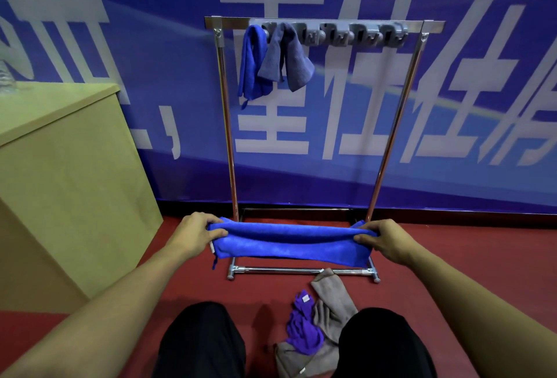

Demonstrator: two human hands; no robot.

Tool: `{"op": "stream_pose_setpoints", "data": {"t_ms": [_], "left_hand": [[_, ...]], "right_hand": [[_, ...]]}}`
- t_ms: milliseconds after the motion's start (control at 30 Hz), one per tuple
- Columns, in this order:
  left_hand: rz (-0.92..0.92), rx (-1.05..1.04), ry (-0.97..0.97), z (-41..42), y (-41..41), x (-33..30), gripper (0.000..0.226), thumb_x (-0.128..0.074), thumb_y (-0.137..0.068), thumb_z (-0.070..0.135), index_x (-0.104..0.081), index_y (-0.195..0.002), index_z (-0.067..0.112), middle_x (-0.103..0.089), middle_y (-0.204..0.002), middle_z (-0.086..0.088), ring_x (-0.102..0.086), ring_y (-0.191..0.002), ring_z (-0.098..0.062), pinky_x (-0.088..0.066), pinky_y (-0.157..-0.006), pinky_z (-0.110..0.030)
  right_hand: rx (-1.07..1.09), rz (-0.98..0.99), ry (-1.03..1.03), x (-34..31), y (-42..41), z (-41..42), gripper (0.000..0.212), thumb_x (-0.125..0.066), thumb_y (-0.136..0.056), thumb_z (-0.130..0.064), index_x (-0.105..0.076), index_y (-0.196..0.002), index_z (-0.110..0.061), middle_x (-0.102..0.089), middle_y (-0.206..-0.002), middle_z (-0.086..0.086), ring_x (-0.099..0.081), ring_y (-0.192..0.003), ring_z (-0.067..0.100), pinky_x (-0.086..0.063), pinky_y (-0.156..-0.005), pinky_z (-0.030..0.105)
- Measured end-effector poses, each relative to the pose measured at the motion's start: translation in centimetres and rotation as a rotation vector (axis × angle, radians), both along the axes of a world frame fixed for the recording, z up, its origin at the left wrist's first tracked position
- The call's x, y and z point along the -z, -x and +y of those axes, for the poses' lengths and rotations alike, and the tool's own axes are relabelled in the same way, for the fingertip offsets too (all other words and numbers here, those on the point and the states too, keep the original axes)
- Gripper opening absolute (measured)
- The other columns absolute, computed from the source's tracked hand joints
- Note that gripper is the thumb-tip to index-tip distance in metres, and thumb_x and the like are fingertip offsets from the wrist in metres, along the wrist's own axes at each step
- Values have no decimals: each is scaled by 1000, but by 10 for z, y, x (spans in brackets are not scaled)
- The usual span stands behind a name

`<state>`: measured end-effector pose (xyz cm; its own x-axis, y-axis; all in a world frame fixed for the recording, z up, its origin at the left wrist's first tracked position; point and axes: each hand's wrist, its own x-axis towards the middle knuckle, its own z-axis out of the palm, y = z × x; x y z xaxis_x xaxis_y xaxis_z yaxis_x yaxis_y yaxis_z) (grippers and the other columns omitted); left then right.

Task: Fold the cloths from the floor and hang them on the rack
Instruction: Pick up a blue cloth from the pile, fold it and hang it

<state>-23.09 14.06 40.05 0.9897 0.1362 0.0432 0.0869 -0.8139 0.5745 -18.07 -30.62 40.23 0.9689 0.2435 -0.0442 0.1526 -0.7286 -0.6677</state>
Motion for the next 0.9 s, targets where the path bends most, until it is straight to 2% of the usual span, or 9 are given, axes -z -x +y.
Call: {"op": "stream_pose_setpoints", "data": {"t_ms": [133,233,267,367,467,600,667,767,900], "left_hand": [[-23,2,162,1,-4,6,13,-79,-85,21,-74,-76,28,-75,-78,9,-68,-73,-8,-52,-70,-28],[-23,-4,337,-3,-4,6,21,-76,-88,20,-72,-73,5,-71,-70,-4,-59,-61,-7,-46,-64,-24],[-21,-29,439,-4,-3,6,24,-76,-89,22,-72,-76,3,-71,-71,-5,-60,-65,-10,-46,-68,-28],[2,-111,773,-9,2,2,19,-75,-90,26,-79,-91,8,-79,-91,-9,-72,-85,-21,-55,-86,-39],[2,-148,918,-16,4,0,21,-73,-91,27,-77,-99,8,-78,-96,-15,-73,-90,-27,-56,-88,-42],[-37,-138,892,-22,4,1,19,-74,-91,24,-74,-102,9,-77,-98,-18,-72,-84,-22,-56,-82,-40],[-54,-151,882,-21,5,2,18,-72,-92,16,-68,-110,14,-77,-90,-17,-73,-76,-19,-58,-72,-33],[16,-129,869,-18,5,4,25,-59,-100,8,-59,-109,31,-70,-82,-20,-65,-72,-27,-50,-69,-38],[21,-45,636,-25,6,0,45,-39,-98,-10,-74,-87,15,-68,-84,-8,-59,-64,-15,-44,-58,-20]], "right_hand": [[-25,-67,-100,-1,1,9,19,-71,-90,-25,-72,-73,-18,-62,-76,-4,-53,-67,-1,-42,-66,27],[57,-10,-236,1,1,10,16,-72,-90,-26,-76,-85,-12,-56,-118,-7,-52,-112,2,-42,-95,30],[91,16,-297,2,2,9,17,-72,-90,-27,-77,-93,-11,-58,-124,-8,-55,-115,6,-45,-98,31],[165,13,-463,-2,7,10,17,-73,-89,-30,-77,-92,-14,-76,-96,2,-67,-85,12,-54,-77,28],[235,-23,-566,-4,7,14,16,-75,-86,-28,-75,-89,-12,-74,-80,1,-66,-74,13,-52,-63,23],[224,-4,-654,-6,6,15,29,-76,-86,-17,-61,-111,-17,-74,-92,10,-72,-82,20,-59,-71,34],[172,29,-666,-9,8,16,28,-68,-92,-9,-52,-114,-15,-72,-85,13,-70,-77,22,-58,-66,30],[137,-76,-483,-8,7,16,15,-56,-95,6,-64,-95,-6,-67,-79,2,-60,-72,11,-47,-63,12],[139,-1,-372,-7,7,19,42,-42,-95,12,-79,-87,-6,-74,-94,1,-65,-73,-5,-45,-66,4]]}}
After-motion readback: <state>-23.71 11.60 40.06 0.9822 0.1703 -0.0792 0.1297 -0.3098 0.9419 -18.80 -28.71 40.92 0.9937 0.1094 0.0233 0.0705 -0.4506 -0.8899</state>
